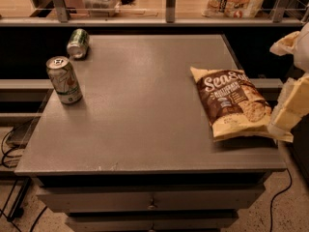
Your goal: Move brown chip bag near green can
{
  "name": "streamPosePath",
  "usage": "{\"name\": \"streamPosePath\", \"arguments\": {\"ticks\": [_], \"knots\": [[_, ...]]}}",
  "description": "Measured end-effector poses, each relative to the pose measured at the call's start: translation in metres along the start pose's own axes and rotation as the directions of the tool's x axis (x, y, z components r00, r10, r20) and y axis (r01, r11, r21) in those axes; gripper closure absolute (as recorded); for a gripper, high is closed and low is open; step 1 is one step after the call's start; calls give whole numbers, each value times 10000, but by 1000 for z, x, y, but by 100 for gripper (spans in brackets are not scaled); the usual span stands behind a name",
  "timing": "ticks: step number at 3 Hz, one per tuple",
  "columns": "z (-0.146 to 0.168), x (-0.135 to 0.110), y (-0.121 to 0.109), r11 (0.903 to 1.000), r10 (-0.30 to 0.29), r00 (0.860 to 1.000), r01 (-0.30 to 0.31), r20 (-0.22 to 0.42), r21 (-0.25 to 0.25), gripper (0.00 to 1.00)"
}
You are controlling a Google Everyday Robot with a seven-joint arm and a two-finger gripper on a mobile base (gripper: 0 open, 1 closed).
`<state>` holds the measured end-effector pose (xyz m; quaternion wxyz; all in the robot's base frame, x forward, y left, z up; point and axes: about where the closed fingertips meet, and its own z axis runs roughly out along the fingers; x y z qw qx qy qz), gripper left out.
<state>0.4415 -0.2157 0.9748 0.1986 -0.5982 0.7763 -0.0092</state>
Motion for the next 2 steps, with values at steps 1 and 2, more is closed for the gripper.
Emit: {"name": "streamPosePath", "arguments": {"ticks": [1, 2], "knots": [[16, -5, -6, 9999, -135, 9961, 133, 874, 23, 0], [35, -10, -13, 9994, -342, 9958, 333, 853, 117, 0]]}}
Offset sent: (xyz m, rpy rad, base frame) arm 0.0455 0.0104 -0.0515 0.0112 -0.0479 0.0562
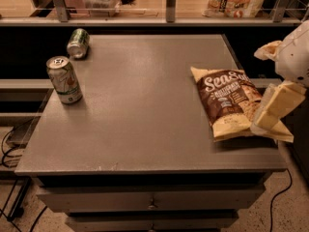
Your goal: Move brown chip bag near green can
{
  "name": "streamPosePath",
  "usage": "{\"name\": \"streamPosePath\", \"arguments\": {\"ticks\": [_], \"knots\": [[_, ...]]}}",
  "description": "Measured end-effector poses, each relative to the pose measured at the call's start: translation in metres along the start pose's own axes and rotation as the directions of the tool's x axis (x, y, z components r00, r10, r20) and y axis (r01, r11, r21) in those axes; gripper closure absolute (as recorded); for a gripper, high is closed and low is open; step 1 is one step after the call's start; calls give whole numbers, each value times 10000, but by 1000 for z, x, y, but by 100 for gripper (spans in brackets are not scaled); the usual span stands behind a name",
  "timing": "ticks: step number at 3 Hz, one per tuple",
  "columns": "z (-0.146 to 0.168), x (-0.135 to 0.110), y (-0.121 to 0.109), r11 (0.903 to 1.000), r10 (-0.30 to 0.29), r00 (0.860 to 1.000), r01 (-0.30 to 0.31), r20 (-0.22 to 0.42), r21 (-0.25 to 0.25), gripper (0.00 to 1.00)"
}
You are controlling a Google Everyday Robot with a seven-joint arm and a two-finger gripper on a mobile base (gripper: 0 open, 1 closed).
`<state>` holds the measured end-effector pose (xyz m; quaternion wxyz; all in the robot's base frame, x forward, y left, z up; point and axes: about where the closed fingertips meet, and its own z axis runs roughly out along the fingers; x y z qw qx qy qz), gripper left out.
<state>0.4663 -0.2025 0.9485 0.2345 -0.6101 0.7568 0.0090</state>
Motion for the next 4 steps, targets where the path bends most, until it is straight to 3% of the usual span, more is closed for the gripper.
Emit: {"name": "streamPosePath", "arguments": {"ticks": [2, 3, 4], "knots": [[41, 33, -9, 9996, 34, 9903, 3, -1391, 266, 0], [63, 49, -11, 9995, 260, 9881, -288, -1518, -164, 15], [77, 51, -9, 9971, 323, 9920, -404, -1222, -647, 38]]}}
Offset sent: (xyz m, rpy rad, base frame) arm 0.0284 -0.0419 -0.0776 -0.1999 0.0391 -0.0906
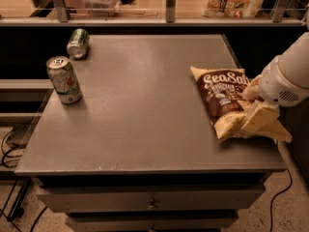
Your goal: Move brown chip bag near green can
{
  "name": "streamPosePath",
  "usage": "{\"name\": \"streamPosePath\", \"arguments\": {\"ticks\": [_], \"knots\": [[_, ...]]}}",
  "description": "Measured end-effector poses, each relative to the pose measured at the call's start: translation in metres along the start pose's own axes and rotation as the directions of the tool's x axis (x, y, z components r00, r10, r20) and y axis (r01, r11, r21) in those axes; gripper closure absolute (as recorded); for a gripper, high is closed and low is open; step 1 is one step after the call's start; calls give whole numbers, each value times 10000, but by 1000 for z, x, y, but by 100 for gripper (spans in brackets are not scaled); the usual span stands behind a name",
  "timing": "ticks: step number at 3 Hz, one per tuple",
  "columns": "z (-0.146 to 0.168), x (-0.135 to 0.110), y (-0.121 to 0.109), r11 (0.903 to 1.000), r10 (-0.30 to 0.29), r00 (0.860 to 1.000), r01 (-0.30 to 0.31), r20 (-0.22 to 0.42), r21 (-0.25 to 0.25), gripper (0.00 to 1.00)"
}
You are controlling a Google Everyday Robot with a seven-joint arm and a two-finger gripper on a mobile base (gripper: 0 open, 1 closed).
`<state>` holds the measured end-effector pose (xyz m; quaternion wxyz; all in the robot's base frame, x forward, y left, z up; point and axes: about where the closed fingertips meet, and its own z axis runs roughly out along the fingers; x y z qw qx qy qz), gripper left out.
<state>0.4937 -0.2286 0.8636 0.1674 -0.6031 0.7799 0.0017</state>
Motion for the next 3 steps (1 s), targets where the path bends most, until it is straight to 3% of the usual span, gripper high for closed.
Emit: {"name": "streamPosePath", "arguments": {"ticks": [2, 3], "knots": [[-13, -31, -4, 9970, -769, 9960, 767, 458, 70, 85], [-37, -76, -10, 9841, -1744, 9812, 1708, 831, 485, 100]]}}
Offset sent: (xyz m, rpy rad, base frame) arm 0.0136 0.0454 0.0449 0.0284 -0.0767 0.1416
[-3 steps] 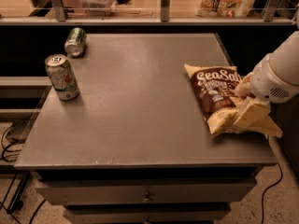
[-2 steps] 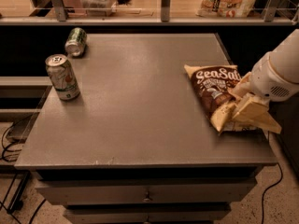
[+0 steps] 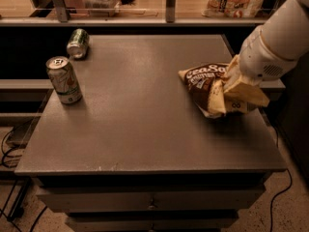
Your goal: Move brown chip bag near green can
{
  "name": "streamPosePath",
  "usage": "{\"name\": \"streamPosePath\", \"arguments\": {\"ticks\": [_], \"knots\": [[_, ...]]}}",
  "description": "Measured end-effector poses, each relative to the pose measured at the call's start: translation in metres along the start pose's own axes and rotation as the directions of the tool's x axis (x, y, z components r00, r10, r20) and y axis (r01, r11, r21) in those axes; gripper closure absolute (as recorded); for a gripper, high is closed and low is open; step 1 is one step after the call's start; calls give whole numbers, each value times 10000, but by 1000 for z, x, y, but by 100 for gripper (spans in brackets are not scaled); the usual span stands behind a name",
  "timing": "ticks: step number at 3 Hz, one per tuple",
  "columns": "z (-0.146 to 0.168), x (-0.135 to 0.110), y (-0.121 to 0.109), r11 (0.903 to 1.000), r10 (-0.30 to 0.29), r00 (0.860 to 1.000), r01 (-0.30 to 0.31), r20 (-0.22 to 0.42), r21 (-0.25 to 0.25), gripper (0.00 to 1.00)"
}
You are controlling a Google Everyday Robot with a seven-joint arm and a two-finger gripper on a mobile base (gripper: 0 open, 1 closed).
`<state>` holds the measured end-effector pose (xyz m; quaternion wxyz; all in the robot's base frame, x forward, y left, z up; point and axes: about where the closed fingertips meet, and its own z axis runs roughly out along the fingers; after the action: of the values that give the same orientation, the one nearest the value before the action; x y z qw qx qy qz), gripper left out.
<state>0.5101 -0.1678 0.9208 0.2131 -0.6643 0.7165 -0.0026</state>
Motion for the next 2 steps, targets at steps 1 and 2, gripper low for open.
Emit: {"name": "streamPosePath", "arguments": {"ticks": [1, 2], "knots": [[-10, -58, -17, 9944, -1023, 9937, 1009, 467, 302, 100], [-14, -117, -32, 9788, -2017, 9750, 1974, 928, 541, 100]]}}
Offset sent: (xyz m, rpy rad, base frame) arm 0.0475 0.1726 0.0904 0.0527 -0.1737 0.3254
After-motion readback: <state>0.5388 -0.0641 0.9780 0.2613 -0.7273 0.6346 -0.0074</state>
